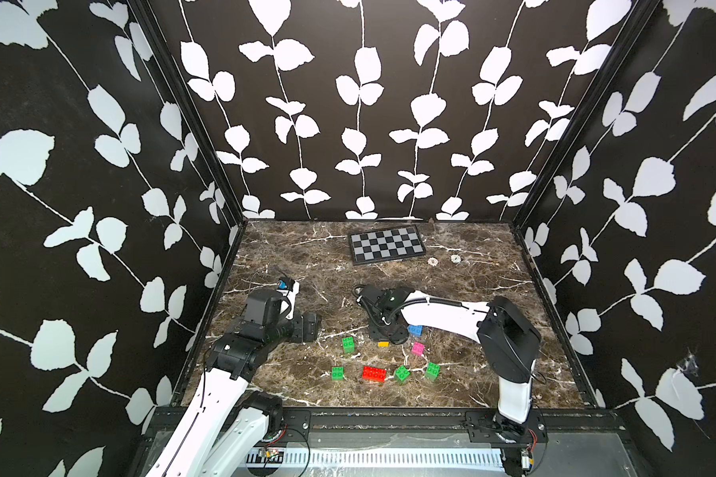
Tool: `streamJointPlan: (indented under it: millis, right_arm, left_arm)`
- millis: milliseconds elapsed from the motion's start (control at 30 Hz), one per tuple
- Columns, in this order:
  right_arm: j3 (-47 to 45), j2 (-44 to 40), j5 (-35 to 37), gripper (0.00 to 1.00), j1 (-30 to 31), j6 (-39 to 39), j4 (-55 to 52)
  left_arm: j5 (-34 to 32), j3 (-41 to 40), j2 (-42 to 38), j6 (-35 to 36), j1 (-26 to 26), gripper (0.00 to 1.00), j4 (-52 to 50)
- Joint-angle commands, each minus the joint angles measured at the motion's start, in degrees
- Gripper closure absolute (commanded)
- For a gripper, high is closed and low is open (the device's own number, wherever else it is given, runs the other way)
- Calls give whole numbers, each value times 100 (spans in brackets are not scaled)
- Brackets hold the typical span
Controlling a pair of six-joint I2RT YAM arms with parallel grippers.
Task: Assemble the letter r with lego
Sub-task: Pick up the lego brick from the center of the board, then assemble the lego brick with the lego brick.
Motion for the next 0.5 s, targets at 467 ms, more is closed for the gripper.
streamJointPlan:
  millis: [467]
  right_arm:
    - [2361, 269, -208, 100, 457, -1052, -1480]
  left_arm:
    - [-386, 653, -283, -667, -46, 1, -1378]
